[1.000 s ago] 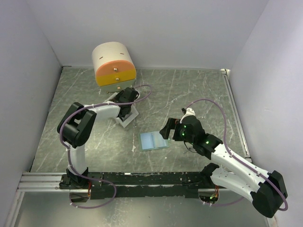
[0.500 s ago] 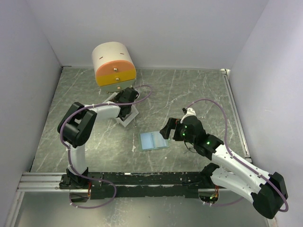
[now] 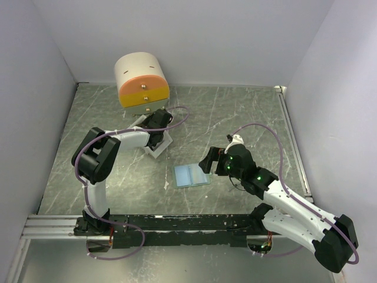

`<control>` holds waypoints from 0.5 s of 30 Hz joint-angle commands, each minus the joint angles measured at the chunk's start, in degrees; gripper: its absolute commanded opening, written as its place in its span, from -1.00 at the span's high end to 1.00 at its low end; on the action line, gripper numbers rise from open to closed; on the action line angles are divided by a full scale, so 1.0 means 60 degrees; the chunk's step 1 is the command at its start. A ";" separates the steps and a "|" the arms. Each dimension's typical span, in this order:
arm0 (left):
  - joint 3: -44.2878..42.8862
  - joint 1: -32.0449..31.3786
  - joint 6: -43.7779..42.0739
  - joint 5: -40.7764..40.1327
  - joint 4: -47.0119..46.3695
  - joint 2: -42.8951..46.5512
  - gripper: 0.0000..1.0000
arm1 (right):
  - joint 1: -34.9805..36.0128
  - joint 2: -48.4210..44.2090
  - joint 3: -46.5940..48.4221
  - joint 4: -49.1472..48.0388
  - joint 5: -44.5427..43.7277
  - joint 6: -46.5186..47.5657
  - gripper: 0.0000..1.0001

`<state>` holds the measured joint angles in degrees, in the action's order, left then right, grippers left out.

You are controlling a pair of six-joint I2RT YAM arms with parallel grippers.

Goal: Put the credit cards into the card holder
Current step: Pick up the credit card from the storage box.

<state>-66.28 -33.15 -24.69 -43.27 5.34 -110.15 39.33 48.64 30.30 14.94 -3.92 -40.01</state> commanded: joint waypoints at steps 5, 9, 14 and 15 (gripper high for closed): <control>-0.0037 0.0004 -0.0175 -0.0348 -0.0209 0.0258 0.13 | 0.0007 -0.0123 -0.0069 0.0042 -0.0082 0.0047 -0.93; -0.0070 0.0002 -0.0192 -0.0384 -0.0169 0.0307 0.15 | 0.0007 -0.0123 -0.0063 0.0018 -0.0075 0.0036 -0.93; -0.0085 0.0002 -0.0222 -0.0406 -0.0160 0.0353 0.17 | 0.0007 -0.0124 -0.0072 0.0015 -0.0061 0.0032 -0.93; -0.0089 0.0002 -0.0221 -0.0395 -0.0146 0.0346 0.18 | 0.0015 -0.0107 -0.0070 0.0015 -0.0058 0.0032 -0.93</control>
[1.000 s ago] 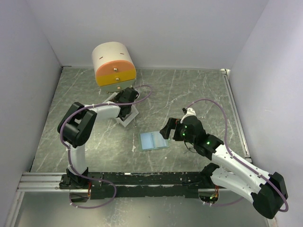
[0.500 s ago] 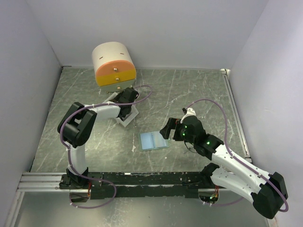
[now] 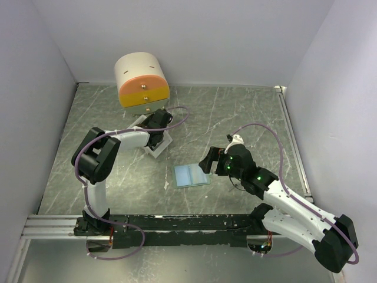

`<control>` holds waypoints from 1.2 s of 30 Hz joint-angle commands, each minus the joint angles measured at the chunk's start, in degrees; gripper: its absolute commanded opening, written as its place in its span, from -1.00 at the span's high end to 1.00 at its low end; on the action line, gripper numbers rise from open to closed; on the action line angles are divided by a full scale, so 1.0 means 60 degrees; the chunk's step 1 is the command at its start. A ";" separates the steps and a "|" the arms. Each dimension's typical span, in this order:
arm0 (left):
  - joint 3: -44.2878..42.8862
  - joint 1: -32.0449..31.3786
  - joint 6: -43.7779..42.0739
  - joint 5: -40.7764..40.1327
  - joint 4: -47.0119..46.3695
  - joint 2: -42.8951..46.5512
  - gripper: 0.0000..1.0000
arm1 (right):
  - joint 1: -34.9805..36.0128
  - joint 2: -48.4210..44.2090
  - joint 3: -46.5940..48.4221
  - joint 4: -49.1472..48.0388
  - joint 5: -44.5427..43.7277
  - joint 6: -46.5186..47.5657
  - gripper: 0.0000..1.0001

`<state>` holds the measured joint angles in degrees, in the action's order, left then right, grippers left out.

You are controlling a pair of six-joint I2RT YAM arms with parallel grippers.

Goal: Put the credit cards into the card holder
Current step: Pick up the credit card from the storage box.

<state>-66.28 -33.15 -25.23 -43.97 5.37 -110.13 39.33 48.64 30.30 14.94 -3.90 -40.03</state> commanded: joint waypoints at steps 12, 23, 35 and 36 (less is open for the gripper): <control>-0.0148 0.0009 -0.0160 -0.0275 -0.0049 0.0307 0.28 | 0.0011 -0.0108 -0.0085 -0.0014 -0.0039 0.0036 -0.93; -0.0240 0.0002 -0.0167 -0.0293 0.0088 0.0352 0.35 | 0.0007 -0.0114 -0.0094 -0.0023 -0.0024 0.0036 -0.93; -0.0411 0.0002 0.0068 -0.0109 0.0496 0.0481 0.47 | 0.0008 -0.0177 -0.0101 -0.0022 0.0013 0.0007 -0.92; -0.0440 -0.0007 0.0092 -0.0093 0.0539 0.0498 0.47 | 0.0007 -0.0174 -0.0120 -0.0030 0.0024 0.0007 -0.93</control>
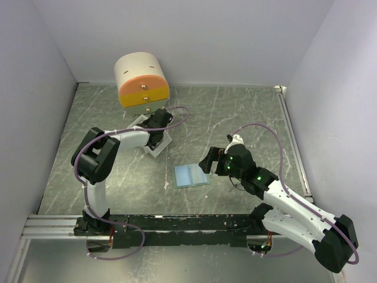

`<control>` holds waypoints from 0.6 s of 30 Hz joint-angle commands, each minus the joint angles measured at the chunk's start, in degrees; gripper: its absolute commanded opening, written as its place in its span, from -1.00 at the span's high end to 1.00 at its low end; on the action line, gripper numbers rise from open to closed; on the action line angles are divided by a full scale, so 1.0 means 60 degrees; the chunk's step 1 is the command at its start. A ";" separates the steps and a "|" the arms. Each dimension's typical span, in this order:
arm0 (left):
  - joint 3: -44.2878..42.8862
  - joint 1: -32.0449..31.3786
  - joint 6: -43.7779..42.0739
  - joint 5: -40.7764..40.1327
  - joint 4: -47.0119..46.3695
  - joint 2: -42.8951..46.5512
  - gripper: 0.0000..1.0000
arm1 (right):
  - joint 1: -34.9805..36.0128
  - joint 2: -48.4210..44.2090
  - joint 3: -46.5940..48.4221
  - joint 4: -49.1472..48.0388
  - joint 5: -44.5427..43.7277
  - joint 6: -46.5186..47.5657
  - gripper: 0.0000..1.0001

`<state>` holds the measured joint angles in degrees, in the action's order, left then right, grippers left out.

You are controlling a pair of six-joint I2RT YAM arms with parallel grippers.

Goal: Put the credit cards into the card holder
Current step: Pick up the credit card from the storage box.

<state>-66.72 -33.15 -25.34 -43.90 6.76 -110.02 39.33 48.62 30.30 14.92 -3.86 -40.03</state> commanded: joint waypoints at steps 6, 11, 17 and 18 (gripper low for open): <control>-0.0657 -0.0013 0.0473 0.0226 0.0984 0.0551 0.54 | 0.0016 -0.0135 -0.0094 -0.0054 0.0072 0.0018 -0.93; -0.0816 -0.0027 0.0900 0.0727 0.1495 0.0739 0.60 | 0.0015 -0.0069 -0.0087 -0.0084 0.0134 0.0058 -0.93; -0.0995 -0.0038 0.1634 0.1514 0.2354 0.0976 0.86 | 0.0002 -0.0059 -0.0071 -0.0131 0.0294 0.0064 -0.93; -0.1051 -0.0042 0.1765 0.1646 0.2490 0.1047 0.86 | 0.0005 -0.0048 -0.0037 -0.0110 0.0295 0.0076 -0.93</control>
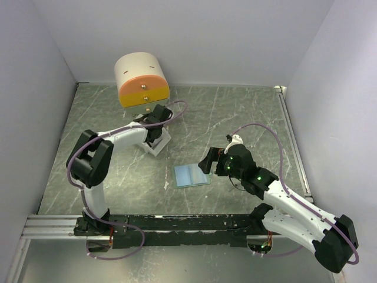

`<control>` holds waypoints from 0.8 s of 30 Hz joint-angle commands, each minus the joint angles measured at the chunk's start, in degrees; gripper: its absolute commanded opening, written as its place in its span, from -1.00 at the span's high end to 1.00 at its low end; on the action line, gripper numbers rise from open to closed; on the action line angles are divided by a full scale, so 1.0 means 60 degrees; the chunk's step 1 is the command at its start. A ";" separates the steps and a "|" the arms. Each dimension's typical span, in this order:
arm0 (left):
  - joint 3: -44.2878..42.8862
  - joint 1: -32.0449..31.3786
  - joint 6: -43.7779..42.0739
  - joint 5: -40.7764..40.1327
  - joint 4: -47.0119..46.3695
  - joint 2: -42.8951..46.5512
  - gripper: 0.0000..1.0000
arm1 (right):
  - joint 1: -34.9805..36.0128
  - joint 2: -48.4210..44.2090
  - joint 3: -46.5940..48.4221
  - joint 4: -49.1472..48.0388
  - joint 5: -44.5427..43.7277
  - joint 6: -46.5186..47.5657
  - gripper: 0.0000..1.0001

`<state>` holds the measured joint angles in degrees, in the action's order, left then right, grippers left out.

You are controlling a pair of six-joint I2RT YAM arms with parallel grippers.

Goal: Put the credit cards into the card holder
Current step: Pick up the credit card from the storage box.

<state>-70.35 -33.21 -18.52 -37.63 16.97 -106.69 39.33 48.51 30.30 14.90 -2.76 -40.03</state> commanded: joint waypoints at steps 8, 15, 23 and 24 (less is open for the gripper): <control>-0.1031 -0.0023 0.1965 0.1584 0.2102 0.1173 0.87 | 0.0007 -0.0209 -0.0109 -0.0100 0.0059 -0.0036 -0.93; -0.1280 -0.0016 0.3703 0.2175 0.2562 0.2254 0.86 | -0.0001 0.0413 -0.0227 -0.0023 -0.0138 -0.0027 -0.93; -0.1204 0.0017 0.6523 0.5376 0.2578 0.3495 0.86 | -0.0022 0.1932 0.0081 -0.0182 -0.0202 0.0633 -0.71; -0.0926 0.0015 0.6877 0.6049 0.2264 0.3701 0.86 | -0.0015 0.2123 0.0126 -0.0227 -0.0170 0.0730 -0.63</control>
<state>-78.48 -33.19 11.97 -17.54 33.10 -89.08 39.33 58.39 29.56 14.63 -3.44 -38.63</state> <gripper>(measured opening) 0.075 0.868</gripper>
